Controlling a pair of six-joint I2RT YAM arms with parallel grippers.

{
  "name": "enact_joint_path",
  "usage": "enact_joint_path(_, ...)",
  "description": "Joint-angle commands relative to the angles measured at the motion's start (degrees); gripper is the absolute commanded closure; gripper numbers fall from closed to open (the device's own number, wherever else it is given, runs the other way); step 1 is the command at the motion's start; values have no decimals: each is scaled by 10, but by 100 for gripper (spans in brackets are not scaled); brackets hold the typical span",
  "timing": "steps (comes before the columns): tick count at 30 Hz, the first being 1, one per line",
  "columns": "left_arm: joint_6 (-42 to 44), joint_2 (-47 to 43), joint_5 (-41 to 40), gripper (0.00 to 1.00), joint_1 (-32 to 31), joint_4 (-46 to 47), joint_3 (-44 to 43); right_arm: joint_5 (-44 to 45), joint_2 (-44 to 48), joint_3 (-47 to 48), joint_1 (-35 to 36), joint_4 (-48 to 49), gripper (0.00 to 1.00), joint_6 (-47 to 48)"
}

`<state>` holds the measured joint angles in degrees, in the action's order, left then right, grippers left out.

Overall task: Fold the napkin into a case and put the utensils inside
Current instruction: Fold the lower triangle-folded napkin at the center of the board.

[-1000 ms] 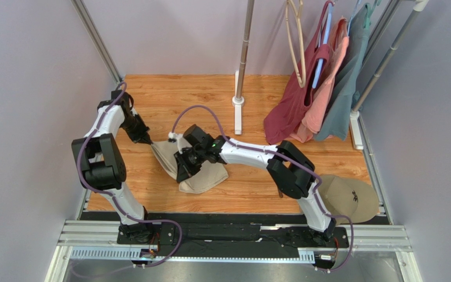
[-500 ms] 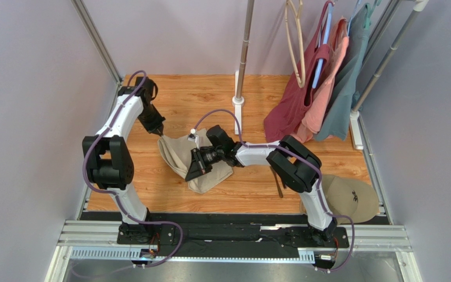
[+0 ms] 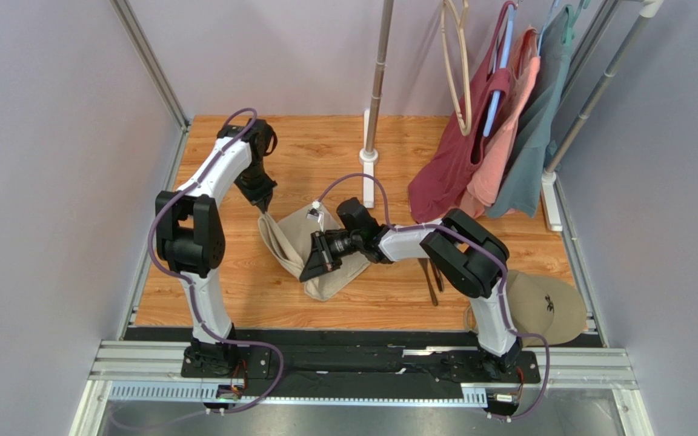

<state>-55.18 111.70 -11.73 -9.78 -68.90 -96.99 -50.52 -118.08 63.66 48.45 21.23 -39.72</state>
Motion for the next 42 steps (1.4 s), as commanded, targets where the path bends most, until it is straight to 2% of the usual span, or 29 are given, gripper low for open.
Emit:
enact_joint_path(1, -36, 11, -31, 100, 4, 46, -42, -53, 23, -24, 2, 45, 100, -40)
enact_joint_path(3, -3, 20, -13, 100, 4, 50, -61, -59, 21, -33, -2, 75, 100, -68)
enact_joint_path(6, 71, 19, 21, 100, 4, 104, -63, -65, 10, -52, -18, 134, 100, -121)
enact_joint_path(10, 110, 18, 28, 100, 5, 112, -64, -78, -30, -85, -48, 342, 100, -266)
enact_joint_path(11, 115, 19, 32, 98, 5, 112, -63, -81, -49, -93, -57, 371, 100, -310)
enact_joint_path(13, 123, 19, 44, 92, 5, 123, -56, -84, -65, -95, -63, 433, 100, -341)
enact_joint_path(14, 129, 19, 58, 88, 4, 127, -52, -84, -75, -95, -66, 439, 100, -350)
enact_joint_path(15, 135, 17, 67, 78, 5, 139, -48, -83, -77, -96, -66, 442, 100, -356)
enact_joint_path(17, 148, 12, 81, 67, 4, 147, -44, -82, -80, -96, -66, 448, 100, -359)
enact_joint_path(19, 157, -9, 79, 49, 5, 170, -28, -77, -82, -100, -68, 449, 100, -360)
enact_joint_path(21, 175, -27, 71, 35, 5, 168, -28, -74, -85, -102, -71, 449, 100, -361)
enact_joint_path(24, 208, -49, 69, 29, 5, 158, -30, -70, -86, -103, -76, 443, 100, -357)
enact_joint_path(26, 224, -67, 66, 28, 5, 147, -28, -67, -88, -101, -76, 445, 100, -359)
enact_joint_path(29, 234, -124, 65, 27, 5, 155, 27, -63, -85, -100, -76, 443, 100, -359)
enact_joint_path(31, 231, -154, 66, 25, 10, 165, 93, -60, -78, -102, -76, 441, 100, -357)
enact_joint_path(37, 141, -249, 113, 21, 59, 142, 253, -58, -57, -101, -74, 378, 100, -308)
enact_joint_path(39, 93, -300, 137, 19, 75, 175, 323, -56, -49, -99, -73, 360, 100, -285)
enact_joint_path(40, 64, -316, 147, 15, 78, 191, 343, -56, -47, -98, -73, 345, 100, -280)
enact_joint_path(41, 52, -341, 169, 1, 78, 208, 380, -54, -44, -97, -73, 341, 100, -276)
enact_joint_path(42, 40, -348, 187, 1, 78, 251, 397, -53, -41, -95, -71, 336, 100, -269)
